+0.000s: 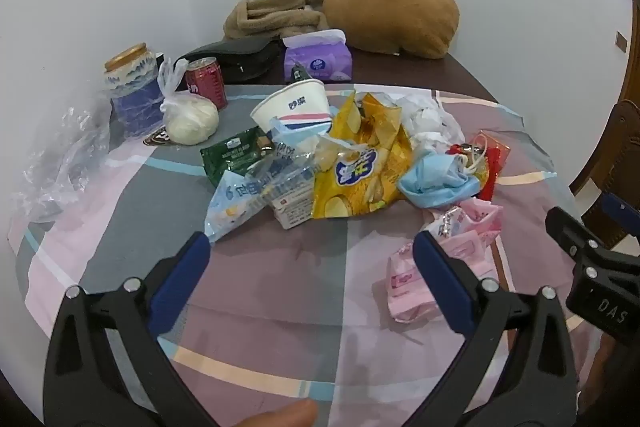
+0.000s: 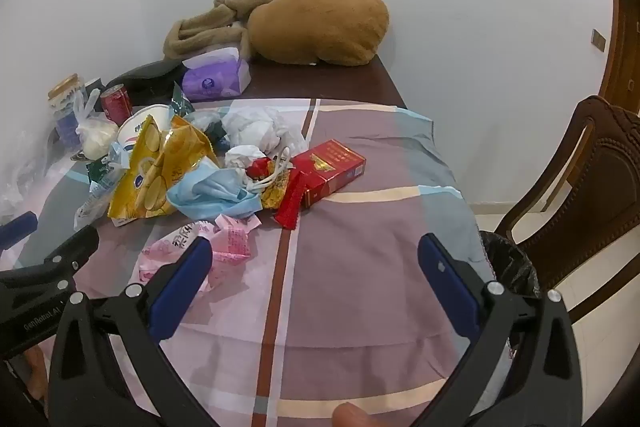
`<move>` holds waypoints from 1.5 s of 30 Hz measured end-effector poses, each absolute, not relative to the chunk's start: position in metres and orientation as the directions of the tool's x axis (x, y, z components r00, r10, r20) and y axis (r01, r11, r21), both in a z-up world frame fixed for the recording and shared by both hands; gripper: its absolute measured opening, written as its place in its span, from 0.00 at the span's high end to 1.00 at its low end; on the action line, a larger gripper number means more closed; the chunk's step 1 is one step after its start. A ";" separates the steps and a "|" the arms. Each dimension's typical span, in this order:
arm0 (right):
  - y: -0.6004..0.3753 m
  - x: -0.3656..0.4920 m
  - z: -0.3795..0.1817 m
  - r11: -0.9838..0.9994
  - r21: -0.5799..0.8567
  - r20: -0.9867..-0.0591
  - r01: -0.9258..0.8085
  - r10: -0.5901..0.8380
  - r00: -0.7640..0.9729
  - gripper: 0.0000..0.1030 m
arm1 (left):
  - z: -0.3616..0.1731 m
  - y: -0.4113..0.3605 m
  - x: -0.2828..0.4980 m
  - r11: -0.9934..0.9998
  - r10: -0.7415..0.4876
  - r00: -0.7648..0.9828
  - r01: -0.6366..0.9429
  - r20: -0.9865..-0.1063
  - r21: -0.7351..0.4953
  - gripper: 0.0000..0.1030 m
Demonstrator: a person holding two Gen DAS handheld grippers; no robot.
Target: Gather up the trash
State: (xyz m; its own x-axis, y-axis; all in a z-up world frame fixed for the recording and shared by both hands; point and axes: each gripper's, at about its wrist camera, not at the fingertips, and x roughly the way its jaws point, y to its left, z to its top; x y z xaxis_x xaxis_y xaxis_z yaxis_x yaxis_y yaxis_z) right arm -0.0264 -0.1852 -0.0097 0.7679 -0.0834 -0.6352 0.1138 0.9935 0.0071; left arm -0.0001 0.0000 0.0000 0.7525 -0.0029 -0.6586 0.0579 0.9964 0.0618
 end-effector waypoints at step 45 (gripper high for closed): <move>-0.170 -0.039 -0.005 0.977 -0.038 -0.647 0.208 -0.183 0.740 0.03 | -0.002 0.010 0.000 0.996 0.010 0.755 0.050 -0.656 0.073 0.02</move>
